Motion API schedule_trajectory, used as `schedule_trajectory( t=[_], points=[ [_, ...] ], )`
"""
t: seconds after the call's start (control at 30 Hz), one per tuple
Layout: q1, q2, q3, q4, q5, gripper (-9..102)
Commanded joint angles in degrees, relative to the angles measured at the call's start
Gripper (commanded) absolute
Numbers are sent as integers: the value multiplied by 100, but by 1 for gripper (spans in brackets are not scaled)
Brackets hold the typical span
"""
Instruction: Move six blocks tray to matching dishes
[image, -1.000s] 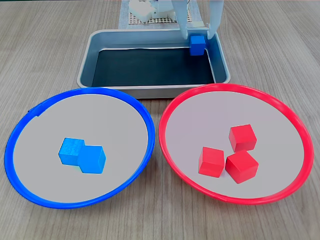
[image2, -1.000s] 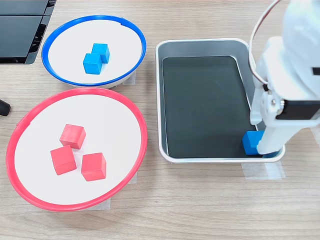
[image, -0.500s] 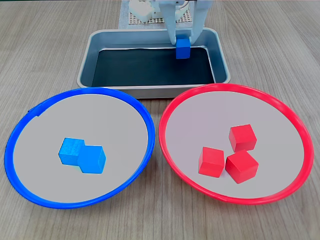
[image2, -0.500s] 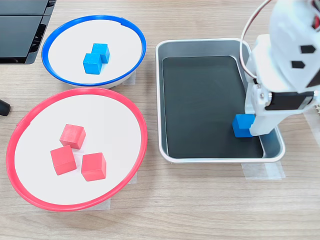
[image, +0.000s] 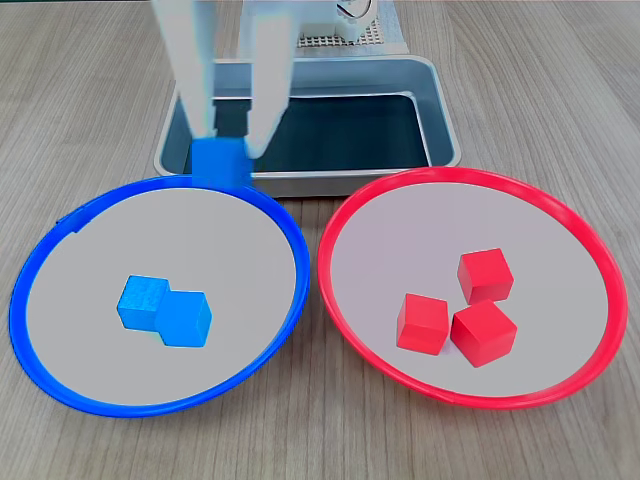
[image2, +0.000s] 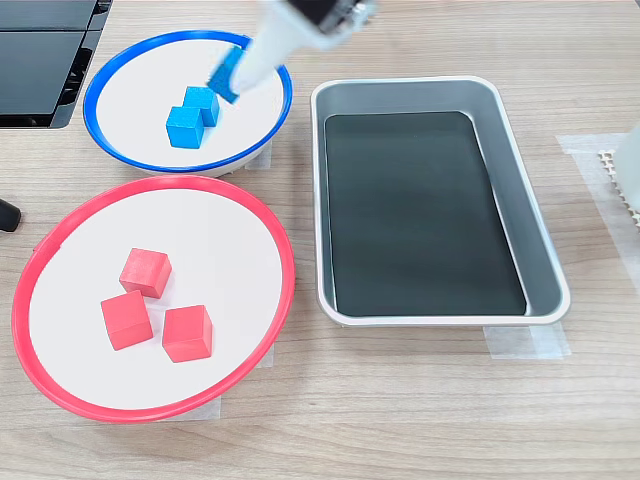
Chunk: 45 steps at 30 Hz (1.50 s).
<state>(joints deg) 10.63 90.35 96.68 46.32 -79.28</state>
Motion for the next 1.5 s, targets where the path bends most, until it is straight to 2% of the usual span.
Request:
schedule_trajectory(
  t=[0.0,0.07,0.17,0.27,0.33,0.4,0.43,0.53,0.6,0.67,0.77,0.8,0.87,0.93,0.97,1.0,1.03,1.2,1.37,1.47],
  points=[
    [237,-642,-870,-703,79,0],
    [325,-1134,-1195,-888,-105,0],
    [396,-1459,-1283,-940,-202,10],
    [422,-1327,-1063,-870,-220,14],
    [422,-1072,-826,-835,-220,12],
    [378,-738,-580,-791,-105,2],
    [334,-527,-431,-782,97,0],
    [149,167,-26,-923,1591,0],
    [0,958,615,-1512,4157,0],
    [-167,2030,1854,-2294,6187,0],
    [-422,3630,3823,-3524,7453,0],
    [-510,4166,4333,-3612,7690,0],
    [-703,6047,5854,-3111,8024,0],
    [-703,7251,6688,-2540,8191,0],
    [-677,7849,7014,-2101,8244,0],
    [-606,8719,7348,-1239,8262,0],
    [-580,9114,7515,-905,8244,0],
    [-475,10020,7638,492,8244,0],
    [-378,10020,7646,1072,8288,0],
    [-360,10020,7646,1072,8323,0]
  ],
)
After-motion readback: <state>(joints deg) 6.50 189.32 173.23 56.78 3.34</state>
